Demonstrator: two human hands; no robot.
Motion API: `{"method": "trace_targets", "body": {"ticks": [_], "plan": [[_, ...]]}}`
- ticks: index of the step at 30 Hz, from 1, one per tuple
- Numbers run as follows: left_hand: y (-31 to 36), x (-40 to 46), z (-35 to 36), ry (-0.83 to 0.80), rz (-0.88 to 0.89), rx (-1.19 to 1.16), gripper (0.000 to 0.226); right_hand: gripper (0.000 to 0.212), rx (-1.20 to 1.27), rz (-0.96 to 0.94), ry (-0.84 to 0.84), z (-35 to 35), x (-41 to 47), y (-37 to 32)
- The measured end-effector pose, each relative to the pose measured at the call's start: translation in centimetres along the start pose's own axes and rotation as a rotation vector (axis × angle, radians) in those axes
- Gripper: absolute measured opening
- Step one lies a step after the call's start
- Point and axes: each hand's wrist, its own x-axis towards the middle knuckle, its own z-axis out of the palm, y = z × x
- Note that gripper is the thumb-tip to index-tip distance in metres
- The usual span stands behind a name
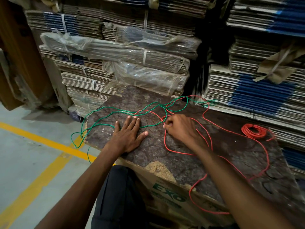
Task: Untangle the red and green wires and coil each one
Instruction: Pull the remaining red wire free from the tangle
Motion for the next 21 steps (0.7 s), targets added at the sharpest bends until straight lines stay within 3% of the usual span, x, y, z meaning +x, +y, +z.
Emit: {"method": "trace_targets", "body": {"ticks": [7, 16, 21], "plan": [[-0.2, 0.2, 0.1, -0.003, 0.005, -0.008, 0.086, 0.018, 0.031, 0.136, -0.002, 2.0, 0.7, 0.5], [-0.2, 0.1, 0.1, 0.003, 0.001, -0.032, 0.087, 0.03, -0.113, 0.324, -0.099, -0.8, -3.1, 7.7], [-0.1, 0.0, -0.1, -0.005, 0.002, -0.016, 0.091, 0.026, -0.104, 0.329, -0.133, -1.8, -5.0, 9.8]]}}
